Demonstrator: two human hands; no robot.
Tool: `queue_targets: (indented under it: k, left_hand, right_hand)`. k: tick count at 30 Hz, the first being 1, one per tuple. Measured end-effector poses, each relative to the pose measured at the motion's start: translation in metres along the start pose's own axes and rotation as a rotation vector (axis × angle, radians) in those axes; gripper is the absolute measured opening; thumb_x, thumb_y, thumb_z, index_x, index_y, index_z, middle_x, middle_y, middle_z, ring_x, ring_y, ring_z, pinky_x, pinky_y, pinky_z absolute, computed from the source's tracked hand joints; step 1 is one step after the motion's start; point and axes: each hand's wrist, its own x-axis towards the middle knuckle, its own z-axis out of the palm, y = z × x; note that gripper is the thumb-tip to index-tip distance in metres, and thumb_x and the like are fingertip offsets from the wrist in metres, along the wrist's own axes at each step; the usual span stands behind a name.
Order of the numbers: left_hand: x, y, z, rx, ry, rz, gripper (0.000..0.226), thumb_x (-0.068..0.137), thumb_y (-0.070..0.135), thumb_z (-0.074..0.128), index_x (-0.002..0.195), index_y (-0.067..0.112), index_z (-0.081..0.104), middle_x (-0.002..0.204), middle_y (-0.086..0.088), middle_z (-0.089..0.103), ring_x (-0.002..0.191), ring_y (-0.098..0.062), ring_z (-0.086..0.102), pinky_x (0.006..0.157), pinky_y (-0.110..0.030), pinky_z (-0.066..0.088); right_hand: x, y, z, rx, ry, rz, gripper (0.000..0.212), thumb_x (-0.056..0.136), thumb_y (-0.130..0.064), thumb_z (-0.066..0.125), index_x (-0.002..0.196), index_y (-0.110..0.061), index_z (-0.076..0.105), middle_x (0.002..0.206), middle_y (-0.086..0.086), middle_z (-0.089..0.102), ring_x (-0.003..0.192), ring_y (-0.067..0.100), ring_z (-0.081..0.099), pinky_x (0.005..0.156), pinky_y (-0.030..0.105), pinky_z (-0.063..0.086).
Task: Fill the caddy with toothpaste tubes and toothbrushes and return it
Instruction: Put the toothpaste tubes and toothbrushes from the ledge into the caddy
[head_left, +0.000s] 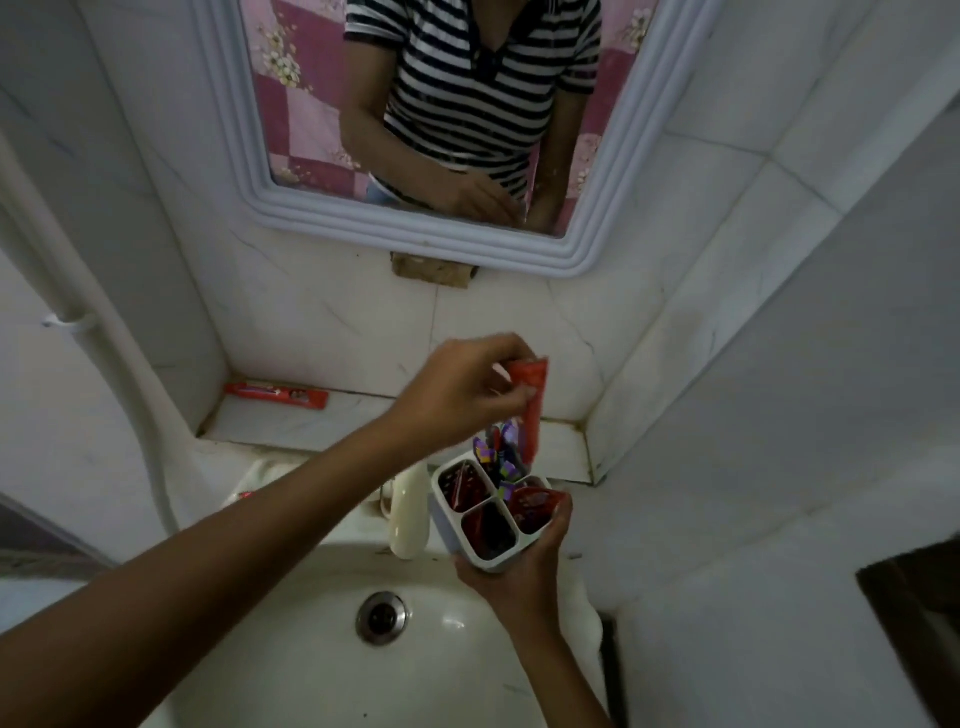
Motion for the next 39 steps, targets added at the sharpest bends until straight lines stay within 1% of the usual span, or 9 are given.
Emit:
queue_targets:
  k: [5,12,15,18,23,27,30,34,39]
  left_hand:
    - [0.003,-0.009,0.041,0.261,-0.269,0.001,0.019,0.075,0.018,0.072,0.094,0.014,0.068,0.09,0.002,0.072,0.075,-0.012,0.07,0.067,-0.029,0.057]
    - [0.0,-0.027,0.012,0.141,-0.186,-0.18,0.018,0.072,0.019,0.074,0.09,0.019,0.071,0.086,0.007,0.073,0.08,-0.005,0.067,0.063,-0.009,0.049]
    - [-0.005,-0.073,-0.034,0.182,-0.011,-0.278,0.015,0.077,0.015,0.072,0.091,0.02,0.072,0.089,0.0,0.075,0.083,-0.014,0.069,0.077,-0.025,0.055]
    - [-0.03,-0.146,-0.072,0.494,0.09,-0.43,0.021,0.078,0.011,0.068,0.098,0.016,0.072,0.1,-0.007,0.073,0.094,-0.025,0.067,0.082,-0.032,0.052]
    - [-0.061,-0.224,-0.1,0.952,-0.148,-0.645,0.055,0.079,0.005,0.06,0.132,0.018,0.055,0.135,-0.01,0.057,0.125,-0.033,0.051,0.104,-0.038,0.041]
    - [-0.053,-0.254,-0.109,1.261,-0.304,-0.61,0.045,0.089,0.015,0.05,0.134,0.017,0.051,0.136,-0.009,0.057,0.126,-0.032,0.052,0.106,-0.046,0.04]
    - [-0.044,-0.263,-0.106,1.279,-0.332,-0.561,0.032,0.092,0.021,0.052,0.122,0.014,0.062,0.121,-0.011,0.067,0.111,-0.032,0.063,0.097,-0.044,0.048]
    - [-0.034,-0.23,-0.097,1.062,-0.395,-0.535,0.044,0.084,0.032,0.064,0.124,0.016,0.055,0.123,-0.007,0.063,0.113,-0.027,0.061,0.092,-0.037,0.05]
    - [-0.035,-0.134,-0.08,0.616,0.101,-0.289,0.026,0.081,0.027,0.069,0.101,0.018,0.056,0.093,-0.002,0.067,0.085,-0.019,0.065,0.072,-0.034,0.056]
  right_hand:
    - [-0.002,-0.005,0.0,-0.011,-0.015,-0.027,0.15,0.053,-0.036,0.103,0.159,-0.044,-0.003,0.158,0.01,0.042,0.145,0.021,0.051,0.112,0.02,0.049]
    - [-0.002,-0.003,0.0,0.009,0.009,-0.054,0.154,0.051,-0.03,0.105,0.154,-0.062,-0.005,0.162,0.009,0.038,0.149,0.022,0.047,0.12,0.044,0.046]
    - [-0.002,0.001,0.0,0.029,0.021,-0.047,0.154,0.049,-0.031,0.105,0.158,-0.051,-0.001,0.159,0.012,0.042,0.145,0.027,0.052,0.117,0.053,0.049]
    - [0.0,0.006,0.0,0.036,0.021,-0.038,0.155,0.049,-0.033,0.105,0.162,-0.039,-0.001,0.158,0.014,0.043,0.143,0.03,0.055,0.113,0.061,0.05]
    - [-0.001,0.011,0.003,0.056,0.02,-0.052,0.157,0.047,-0.031,0.106,0.16,-0.053,0.0,0.159,0.009,0.044,0.142,0.03,0.057,0.111,0.063,0.051]
    - [-0.003,0.013,0.004,0.084,0.001,-0.07,0.157,0.048,-0.019,0.106,0.156,-0.059,0.0,0.153,-0.022,0.043,0.141,0.026,0.056,0.114,0.059,0.05]
    - [-0.001,0.019,0.005,0.105,0.004,-0.04,0.16,0.045,-0.021,0.108,0.159,-0.056,0.001,0.15,-0.036,0.043,0.141,0.025,0.057,0.112,0.063,0.05]
    - [-0.002,0.016,0.004,0.078,-0.001,-0.004,0.161,0.045,-0.024,0.108,0.159,-0.054,-0.002,0.156,0.0,0.046,0.141,0.026,0.057,0.112,0.062,0.05]
    - [-0.003,0.011,0.006,0.029,0.01,-0.036,0.162,0.048,-0.014,0.108,0.155,-0.062,-0.004,0.153,-0.004,0.048,0.14,0.021,0.058,0.112,0.041,0.053]
